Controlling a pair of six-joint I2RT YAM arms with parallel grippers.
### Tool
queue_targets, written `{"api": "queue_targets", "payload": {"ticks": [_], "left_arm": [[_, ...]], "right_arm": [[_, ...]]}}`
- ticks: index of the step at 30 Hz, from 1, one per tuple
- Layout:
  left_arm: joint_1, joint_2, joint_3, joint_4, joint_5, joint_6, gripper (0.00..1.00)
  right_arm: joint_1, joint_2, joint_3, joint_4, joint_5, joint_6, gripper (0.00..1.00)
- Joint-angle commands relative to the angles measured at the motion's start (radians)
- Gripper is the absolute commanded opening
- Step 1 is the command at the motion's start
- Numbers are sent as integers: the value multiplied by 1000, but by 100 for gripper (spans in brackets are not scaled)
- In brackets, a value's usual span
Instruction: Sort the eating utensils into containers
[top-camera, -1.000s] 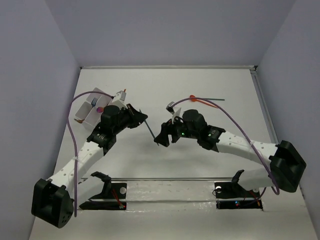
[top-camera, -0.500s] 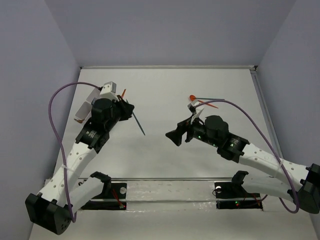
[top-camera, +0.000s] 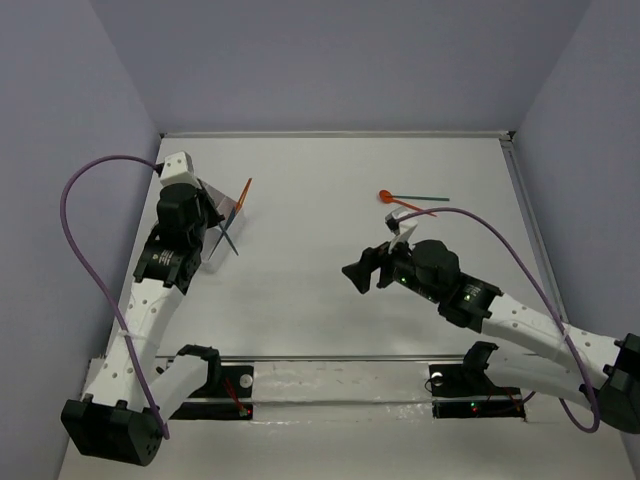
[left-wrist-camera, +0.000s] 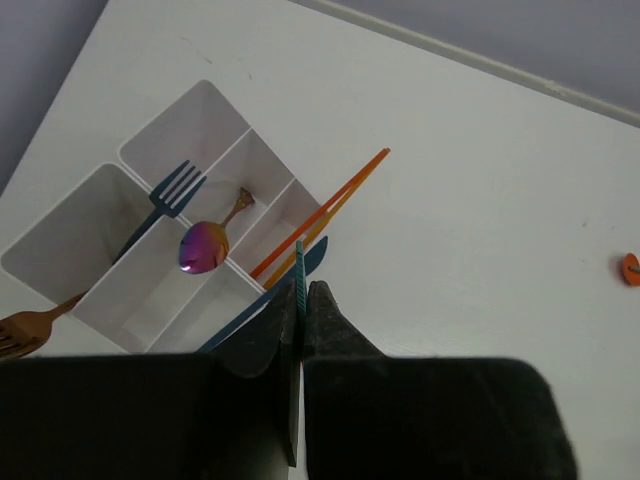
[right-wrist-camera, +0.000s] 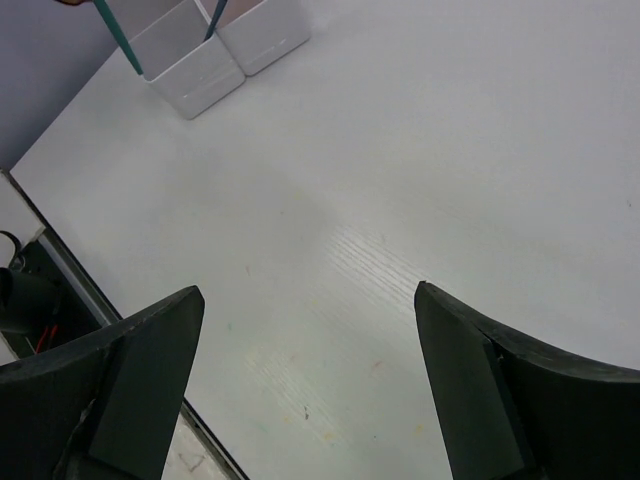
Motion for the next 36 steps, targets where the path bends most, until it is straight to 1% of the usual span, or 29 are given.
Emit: {"api": "queue_targets", "payload": {"ticks": [1, 7, 11, 15, 20, 23, 35, 36], "left_arm": [[5, 28, 64, 64, -191, 87, 6], [5, 115, 47, 200, -322, 174, 6], [5, 163, 29, 272, -362, 216, 6], [5, 178, 1, 357, -369, 239, 6], [5, 196, -77, 469, -324, 272, 6], [5, 221, -83, 477, -291, 265, 6], [5, 279, -116, 503, -302, 275, 6], [5, 285, -111, 497, -296, 272, 8]], "right_arm": [[10, -36, -17, 51, 21, -2, 92], [10, -38, -20, 41, 12, 1, 91], [10, -58, -28, 41, 18, 2, 91], [10, -62, -28, 41, 10, 1, 91], [10, -64, -28, 41, 10, 1, 91], [10, -67, -29, 40, 12, 1, 91], [10, -81, -34, 31, 32, -2, 91], [10, -84, -34, 31, 38, -2, 91]]}}
